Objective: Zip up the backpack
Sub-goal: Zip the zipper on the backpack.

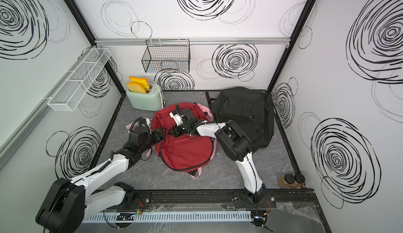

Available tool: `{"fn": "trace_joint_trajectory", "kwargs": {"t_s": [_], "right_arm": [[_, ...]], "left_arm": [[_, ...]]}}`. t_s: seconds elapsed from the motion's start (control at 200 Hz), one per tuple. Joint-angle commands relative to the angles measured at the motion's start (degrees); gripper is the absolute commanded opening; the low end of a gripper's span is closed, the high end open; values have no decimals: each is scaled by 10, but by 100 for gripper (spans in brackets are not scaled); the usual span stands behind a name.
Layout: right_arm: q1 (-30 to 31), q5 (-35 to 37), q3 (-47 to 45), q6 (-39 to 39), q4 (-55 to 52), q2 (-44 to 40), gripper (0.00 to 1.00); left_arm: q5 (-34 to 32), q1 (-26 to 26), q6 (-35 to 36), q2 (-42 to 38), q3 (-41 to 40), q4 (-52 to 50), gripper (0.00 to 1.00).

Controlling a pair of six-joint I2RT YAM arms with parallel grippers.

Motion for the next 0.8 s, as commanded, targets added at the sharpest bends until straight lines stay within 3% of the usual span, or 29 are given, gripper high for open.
{"fn": "trace_joint_trajectory", "kwargs": {"t_s": [0.0, 0.59, 0.695, 0.795], "right_arm": [[-15, 22, 12, 2, -40, 22, 0], [-18, 8, 39, 1, -52, 53, 0], [-19, 10, 43, 1, -52, 59, 0], [-20, 9, 50, 3, -56, 65, 0]], "left_arm": [[-30, 4, 16, 26, 12, -44, 73], [127, 14, -14, 121, -17, 108, 74], [146, 13, -19, 137, -18, 128, 65], [152, 14, -20, 151, -18, 136, 45]]}}
